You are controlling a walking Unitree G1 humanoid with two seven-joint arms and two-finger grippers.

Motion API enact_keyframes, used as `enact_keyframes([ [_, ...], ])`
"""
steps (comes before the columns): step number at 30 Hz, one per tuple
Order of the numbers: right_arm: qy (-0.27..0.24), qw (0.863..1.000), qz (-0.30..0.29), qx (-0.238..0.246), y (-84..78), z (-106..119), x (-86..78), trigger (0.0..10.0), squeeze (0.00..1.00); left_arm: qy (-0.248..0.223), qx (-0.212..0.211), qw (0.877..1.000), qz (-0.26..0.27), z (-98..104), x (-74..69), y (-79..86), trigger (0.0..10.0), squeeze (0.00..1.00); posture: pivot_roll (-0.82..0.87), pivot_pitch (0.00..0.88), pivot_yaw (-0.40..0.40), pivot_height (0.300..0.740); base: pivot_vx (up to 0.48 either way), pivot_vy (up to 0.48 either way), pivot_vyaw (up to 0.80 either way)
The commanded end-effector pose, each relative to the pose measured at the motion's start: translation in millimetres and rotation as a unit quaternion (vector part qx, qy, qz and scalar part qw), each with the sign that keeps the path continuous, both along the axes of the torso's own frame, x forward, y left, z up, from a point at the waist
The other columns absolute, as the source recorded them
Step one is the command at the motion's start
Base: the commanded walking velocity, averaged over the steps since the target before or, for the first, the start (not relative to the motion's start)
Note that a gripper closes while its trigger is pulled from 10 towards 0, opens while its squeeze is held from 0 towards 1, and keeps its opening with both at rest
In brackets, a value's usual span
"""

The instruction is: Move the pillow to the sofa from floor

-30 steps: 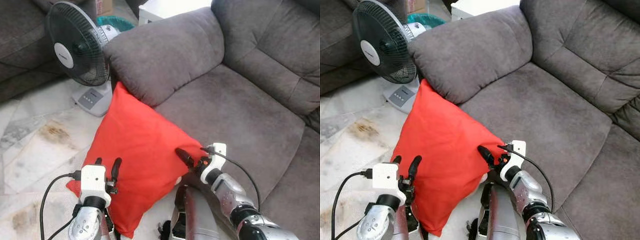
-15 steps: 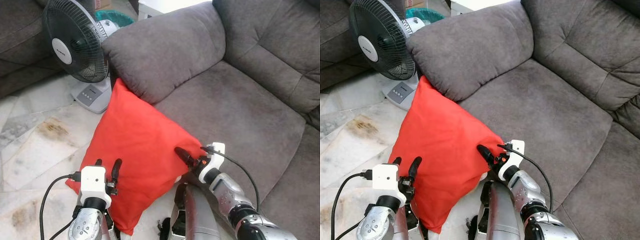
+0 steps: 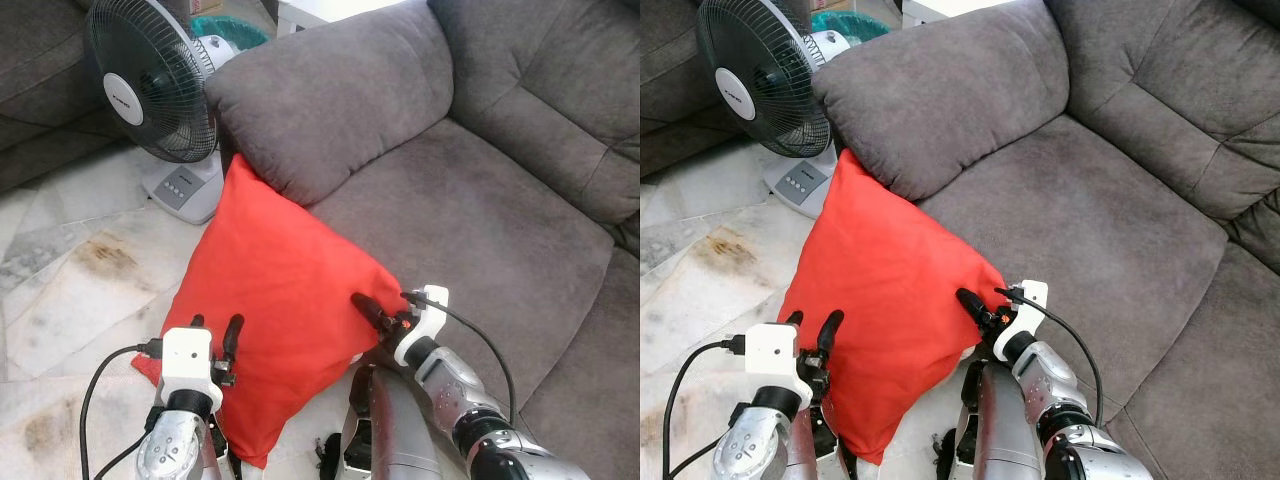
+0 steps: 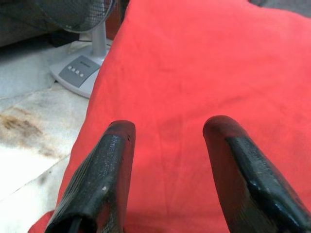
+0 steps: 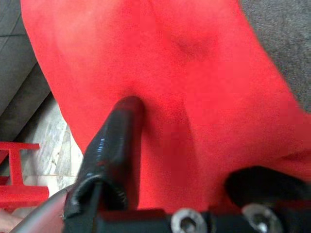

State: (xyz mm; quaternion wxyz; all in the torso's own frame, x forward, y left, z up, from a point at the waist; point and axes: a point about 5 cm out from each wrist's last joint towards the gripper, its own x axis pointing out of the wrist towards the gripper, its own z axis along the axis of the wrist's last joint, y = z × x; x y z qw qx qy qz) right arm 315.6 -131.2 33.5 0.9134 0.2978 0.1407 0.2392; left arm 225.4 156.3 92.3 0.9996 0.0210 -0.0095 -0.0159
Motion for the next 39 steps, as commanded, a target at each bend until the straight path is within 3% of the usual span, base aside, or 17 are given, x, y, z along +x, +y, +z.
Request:
enact_keyframes([
  [1,0.0,1.0,-0.015,0.001,-7.4,-1.6,-1.6,0.0,0.0,0.011,-0.007,1.0,-0.006,-3.1,-2.6,-3.3,10.0,0.0,0.22,0.255,-0.228,0.545,0.0,0.0,0.0],
  [39,-0.012,0.999,-0.01,-0.037,-8.2,0.3,0.6,0.0,0.0,-0.005,0.001,1.0,-0.016,-0.2,17.9,-1.3,10.0,0.0,0.22,0.191,-0.209,0.545,0.0,0.0,0.0],
])
